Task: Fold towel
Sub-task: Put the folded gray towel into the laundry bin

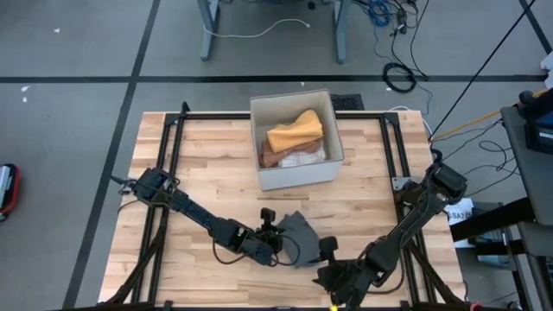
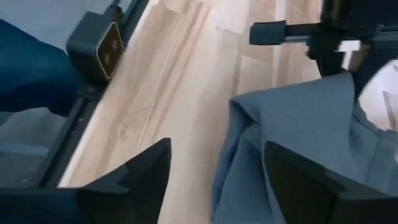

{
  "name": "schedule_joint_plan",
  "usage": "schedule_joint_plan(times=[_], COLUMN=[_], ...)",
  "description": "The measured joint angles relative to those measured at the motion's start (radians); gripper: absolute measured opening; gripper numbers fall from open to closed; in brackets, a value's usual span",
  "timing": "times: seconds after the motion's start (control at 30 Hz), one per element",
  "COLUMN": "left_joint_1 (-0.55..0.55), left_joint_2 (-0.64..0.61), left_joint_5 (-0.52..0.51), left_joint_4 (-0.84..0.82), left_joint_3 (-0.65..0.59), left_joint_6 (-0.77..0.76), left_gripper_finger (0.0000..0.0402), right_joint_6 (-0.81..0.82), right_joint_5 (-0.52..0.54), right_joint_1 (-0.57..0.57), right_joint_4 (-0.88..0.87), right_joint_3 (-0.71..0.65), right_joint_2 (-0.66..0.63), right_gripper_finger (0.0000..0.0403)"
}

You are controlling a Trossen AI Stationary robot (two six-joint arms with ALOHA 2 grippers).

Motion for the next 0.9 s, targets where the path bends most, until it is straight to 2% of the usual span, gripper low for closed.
schedule_joint_plan(times=[0.1,0.37,0.67,0.9], left_joint_1=[0.000,0.001,0.016,0.038], left_joint_2=[0.000,0.000,0.000,0.000], left_joint_5=[-0.001,-0.001,0.000,0.045], left_joint_4=[0.000,0.001,0.008,0.008], left_joint_3=[0.000,0.000,0.000,0.000], left_joint_6=[-0.001,-0.021,-0.076,-0.120], left_gripper_finger=[0.0014,0.0014,0.0014,0.0014], right_joint_6=[-0.023,-0.093,-0.078,-0.074], right_joint_5=[0.009,0.140,0.154,0.326], right_joint_1=[-0.001,-0.005,-0.017,-0.018], right_joint_4=[0.047,0.103,0.161,0.201], right_joint_3=[0.000,0.000,0.000,0.000], right_joint_2=[0.037,0.078,0.101,0.173], right_gripper_finger=[0.0250,0.0253,0.0292,0.0283])
